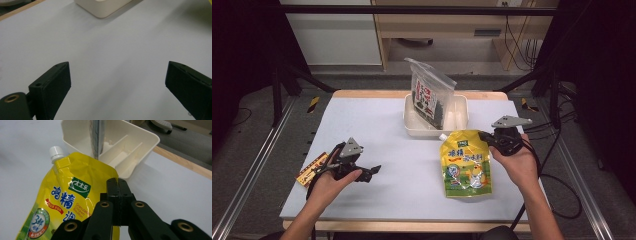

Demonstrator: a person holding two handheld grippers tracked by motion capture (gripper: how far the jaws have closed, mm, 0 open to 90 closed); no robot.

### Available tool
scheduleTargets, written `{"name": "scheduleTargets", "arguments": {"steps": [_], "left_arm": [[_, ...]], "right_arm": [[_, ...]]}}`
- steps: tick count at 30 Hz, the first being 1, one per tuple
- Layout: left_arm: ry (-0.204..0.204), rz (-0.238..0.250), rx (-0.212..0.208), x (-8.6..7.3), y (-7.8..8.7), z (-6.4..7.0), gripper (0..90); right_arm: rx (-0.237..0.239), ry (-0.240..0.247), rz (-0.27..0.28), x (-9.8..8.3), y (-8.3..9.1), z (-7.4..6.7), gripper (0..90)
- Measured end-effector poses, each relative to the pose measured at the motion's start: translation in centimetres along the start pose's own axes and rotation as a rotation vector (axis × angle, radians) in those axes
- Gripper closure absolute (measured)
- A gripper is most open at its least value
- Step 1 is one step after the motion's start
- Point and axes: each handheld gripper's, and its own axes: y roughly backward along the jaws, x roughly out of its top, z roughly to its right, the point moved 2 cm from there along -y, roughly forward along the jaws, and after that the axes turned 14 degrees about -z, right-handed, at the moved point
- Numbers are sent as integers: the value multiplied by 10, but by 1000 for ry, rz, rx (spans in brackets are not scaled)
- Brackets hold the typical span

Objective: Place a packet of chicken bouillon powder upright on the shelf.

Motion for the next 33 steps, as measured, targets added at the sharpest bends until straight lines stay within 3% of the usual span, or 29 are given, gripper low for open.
{"name": "scheduleTargets", "arguments": {"steps": [4, 13, 28, 33], "left_arm": [[-42, -27, -10, 9, -1, 5, 65], [-95, -57, -46, 29, -1, 10, 66], [-152, -55, -87, 56, 14, 12, 84], [-178, -70, -100, 64, 18, 14, 85]], "right_arm": [[12, 49, 6, 11, 3, -8, 900], [34, 134, 15, 36, 2, -25, 900], [66, 220, 36, 59, -3, -53, 900], [73, 226, 48, 63, -3, -58, 900]]}}
